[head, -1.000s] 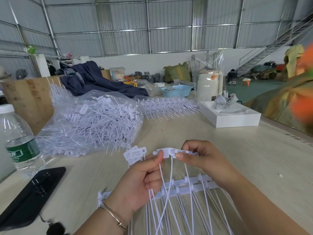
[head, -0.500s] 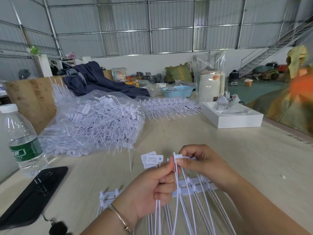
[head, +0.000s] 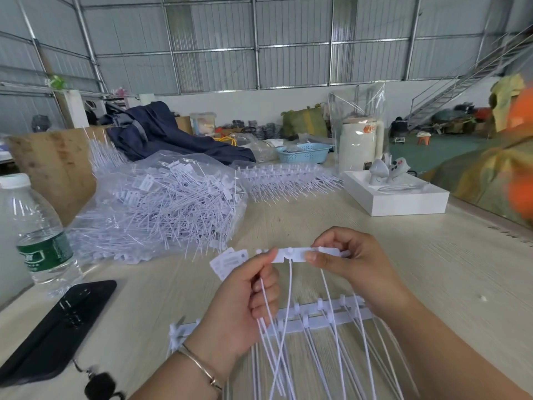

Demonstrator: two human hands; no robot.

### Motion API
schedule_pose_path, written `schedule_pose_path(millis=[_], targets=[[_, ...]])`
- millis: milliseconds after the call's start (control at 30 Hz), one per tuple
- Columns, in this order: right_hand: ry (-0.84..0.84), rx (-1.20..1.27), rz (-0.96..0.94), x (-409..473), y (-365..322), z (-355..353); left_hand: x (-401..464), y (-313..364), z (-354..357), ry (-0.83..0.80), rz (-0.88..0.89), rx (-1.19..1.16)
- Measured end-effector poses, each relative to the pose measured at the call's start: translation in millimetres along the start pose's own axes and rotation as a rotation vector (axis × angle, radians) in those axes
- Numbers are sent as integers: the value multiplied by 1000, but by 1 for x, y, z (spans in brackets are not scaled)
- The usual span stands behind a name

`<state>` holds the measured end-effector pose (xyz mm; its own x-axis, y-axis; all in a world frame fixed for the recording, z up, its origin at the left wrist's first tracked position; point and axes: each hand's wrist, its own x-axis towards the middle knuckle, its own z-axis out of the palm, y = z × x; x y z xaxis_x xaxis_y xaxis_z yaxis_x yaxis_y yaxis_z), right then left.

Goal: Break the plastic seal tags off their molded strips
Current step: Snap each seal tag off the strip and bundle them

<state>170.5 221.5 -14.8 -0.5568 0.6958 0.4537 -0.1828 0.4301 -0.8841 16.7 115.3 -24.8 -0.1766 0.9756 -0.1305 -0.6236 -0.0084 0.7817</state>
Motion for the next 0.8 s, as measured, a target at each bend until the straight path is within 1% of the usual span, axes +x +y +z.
schedule_pose_path(millis=[133, 233, 467, 633, 733, 800], targets=[[-6, -29, 9, -1, -2, 1, 0, -3, 0, 144, 123, 263], [4, -56, 12, -1, -3, 0, -2, -4, 2, 186, 195, 407], [1, -84, 35, 1, -5, -2, -4, -2, 3, 215, 207, 533], [-12, -40, 75, 2, -8, -9, -3, 1, 3, 150, 170, 530], [-54, -7, 113, 2, -9, -14, -4, 7, 2, 47, 46, 478], [-116, 22, 138, 3, -9, -16, -5, 10, 1, -19, -40, 447]])
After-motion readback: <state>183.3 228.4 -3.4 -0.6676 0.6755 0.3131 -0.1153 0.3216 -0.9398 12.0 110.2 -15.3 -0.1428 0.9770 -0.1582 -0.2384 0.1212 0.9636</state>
